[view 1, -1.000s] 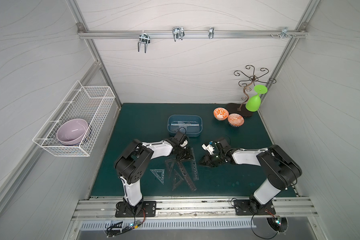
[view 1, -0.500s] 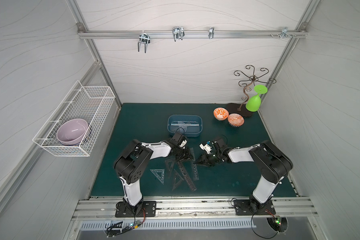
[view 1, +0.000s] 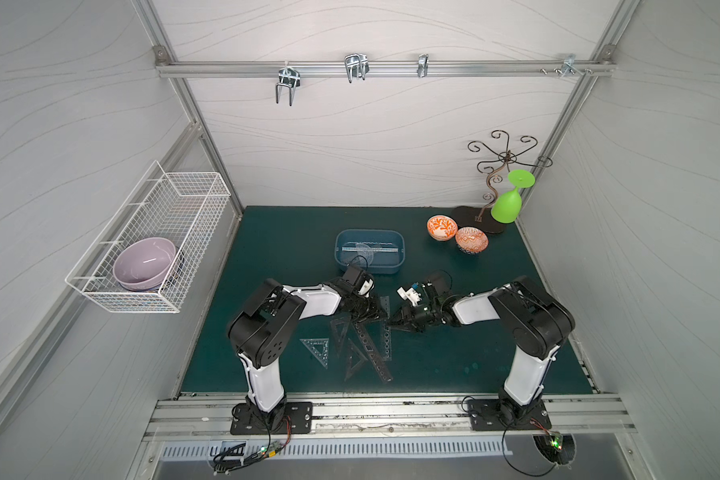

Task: Put the scattered rulers into the storage box
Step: Pick up the ruler from the center of the board.

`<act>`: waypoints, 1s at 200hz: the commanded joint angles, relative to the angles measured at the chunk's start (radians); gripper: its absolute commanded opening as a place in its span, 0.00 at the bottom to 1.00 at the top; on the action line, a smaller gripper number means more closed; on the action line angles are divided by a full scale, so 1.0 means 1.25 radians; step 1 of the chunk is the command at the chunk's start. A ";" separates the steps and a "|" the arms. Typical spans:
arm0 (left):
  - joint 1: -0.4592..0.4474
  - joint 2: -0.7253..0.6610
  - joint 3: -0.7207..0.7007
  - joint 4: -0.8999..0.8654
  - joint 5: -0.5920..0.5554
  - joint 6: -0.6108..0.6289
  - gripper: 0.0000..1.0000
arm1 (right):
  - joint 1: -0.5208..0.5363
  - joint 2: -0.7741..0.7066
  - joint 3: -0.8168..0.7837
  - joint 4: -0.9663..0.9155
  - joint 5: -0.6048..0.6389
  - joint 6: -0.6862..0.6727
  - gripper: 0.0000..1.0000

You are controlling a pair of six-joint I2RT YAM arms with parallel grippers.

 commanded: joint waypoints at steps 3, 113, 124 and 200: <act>0.003 0.020 -0.027 -0.027 -0.028 -0.002 0.21 | 0.008 0.034 0.016 0.001 0.028 0.018 0.23; 0.029 -0.067 -0.021 -0.037 -0.004 -0.001 0.34 | -0.008 0.042 0.023 0.016 0.022 0.029 0.00; 0.036 -0.102 -0.012 -0.063 -0.002 0.007 0.38 | -0.017 0.013 0.015 0.021 0.017 0.029 0.00; 0.078 -0.316 -0.073 0.070 0.131 -0.030 0.63 | -0.090 -0.276 0.011 0.010 0.090 0.049 0.00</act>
